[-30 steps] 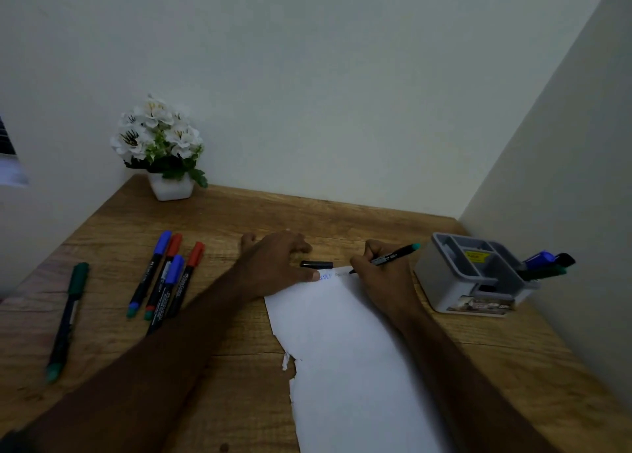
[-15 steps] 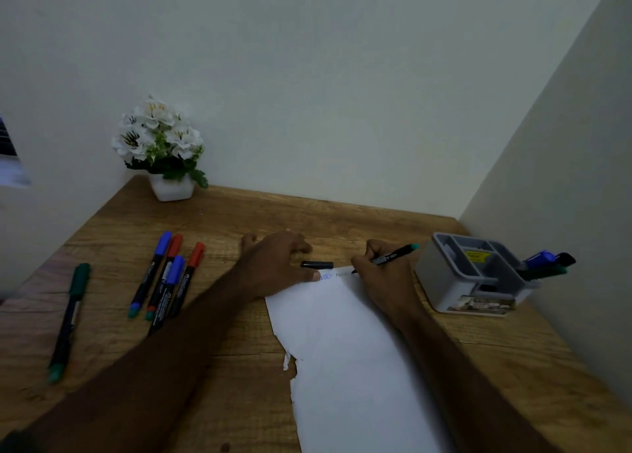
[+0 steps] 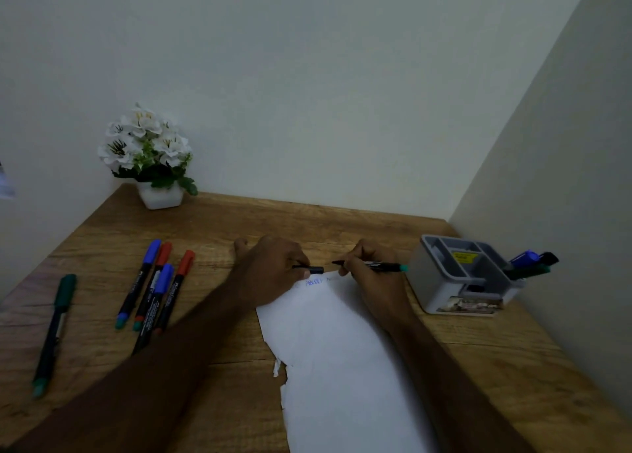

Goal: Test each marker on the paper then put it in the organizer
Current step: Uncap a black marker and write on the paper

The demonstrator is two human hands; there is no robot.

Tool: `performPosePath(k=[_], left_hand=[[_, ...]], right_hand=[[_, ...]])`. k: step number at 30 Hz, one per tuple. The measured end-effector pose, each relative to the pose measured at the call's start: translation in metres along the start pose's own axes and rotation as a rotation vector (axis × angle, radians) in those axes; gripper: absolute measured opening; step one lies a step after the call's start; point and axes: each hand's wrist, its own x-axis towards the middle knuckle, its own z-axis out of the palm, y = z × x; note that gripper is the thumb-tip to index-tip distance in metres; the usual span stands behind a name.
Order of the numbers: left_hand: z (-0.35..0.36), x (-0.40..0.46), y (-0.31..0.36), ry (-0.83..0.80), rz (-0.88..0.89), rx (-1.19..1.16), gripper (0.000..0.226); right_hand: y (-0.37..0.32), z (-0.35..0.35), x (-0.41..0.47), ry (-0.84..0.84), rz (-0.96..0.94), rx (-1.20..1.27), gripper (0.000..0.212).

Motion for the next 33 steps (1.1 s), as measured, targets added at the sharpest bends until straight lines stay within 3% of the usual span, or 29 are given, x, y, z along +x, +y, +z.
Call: performPosePath(k=[5, 9, 13, 21, 24, 29, 33], left_hand=[[0.000, 0.002, 0.001, 0.093, -0.021, -0.104, 0.013], [-0.003, 0.003, 0.003, 0.188, -0.063, -0.295, 0.014], [-0.006, 0.004, 0.004, 0.089, 0.031, -0.358, 0.017], [-0.007, 0.001, 0.010, 0.076, 0.074, -0.363, 0.027], [-0.007, 0.000, 0.013, 0.050, 0.114, -0.344, 0.029], [-0.009, 0.000, 0.015, 0.050, 0.175, -0.385, 0.026], [-0.010, 0.000, 0.015, 0.026, 0.262, -0.493, 0.013]], right_hand=[[0.004, -0.006, 0.006, 0.074, 0.049, 0.203, 0.016], [0.009, -0.012, 0.007, 0.022, 0.062, 0.412, 0.018], [0.014, -0.013, 0.007, -0.033, 0.053, 0.475, 0.018], [0.008, -0.009, 0.005, -0.065, 0.024, 0.484, 0.021], [0.004, -0.008, 0.002, -0.117, 0.034, 0.493, 0.012], [0.003, -0.008, 0.002, -0.176, 0.040, 0.461, 0.021], [0.008, -0.009, 0.005, -0.215, 0.096, 0.570, 0.026]])
